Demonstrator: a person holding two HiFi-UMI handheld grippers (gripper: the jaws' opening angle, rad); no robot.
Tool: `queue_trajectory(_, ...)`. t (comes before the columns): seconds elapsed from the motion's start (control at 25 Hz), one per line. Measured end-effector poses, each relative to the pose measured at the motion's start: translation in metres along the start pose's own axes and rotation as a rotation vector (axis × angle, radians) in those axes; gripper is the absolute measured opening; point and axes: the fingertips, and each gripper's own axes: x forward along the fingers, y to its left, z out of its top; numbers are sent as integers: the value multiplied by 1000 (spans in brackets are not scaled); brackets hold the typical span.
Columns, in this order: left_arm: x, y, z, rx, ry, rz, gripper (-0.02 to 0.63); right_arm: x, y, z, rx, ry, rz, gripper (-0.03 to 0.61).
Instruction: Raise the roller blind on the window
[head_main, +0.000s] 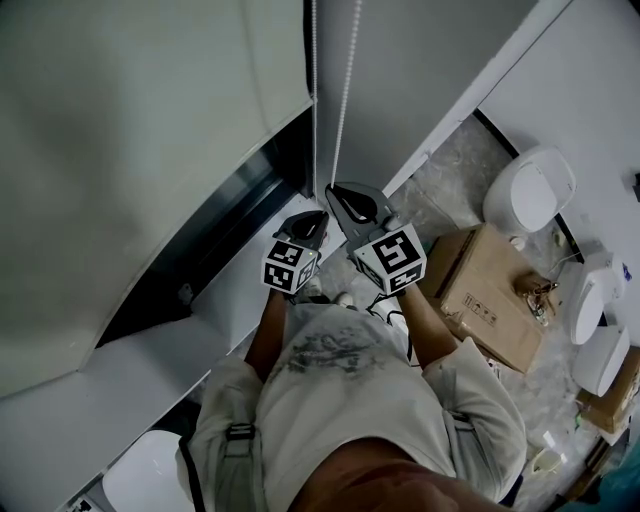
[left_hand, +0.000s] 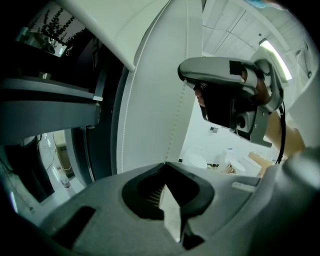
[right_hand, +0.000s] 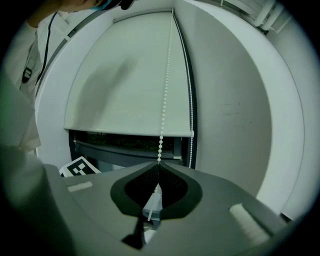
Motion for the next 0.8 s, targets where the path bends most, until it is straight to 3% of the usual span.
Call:
queue_trajectory(0.4,-19,0,4,-5,-28,24,13,0,-1,-7,-5,-5,9,11)
queue_trajectory(0.8,-67,-24,110,46,-222,-44,76,-2,2,-4,-25,-12,11,11)
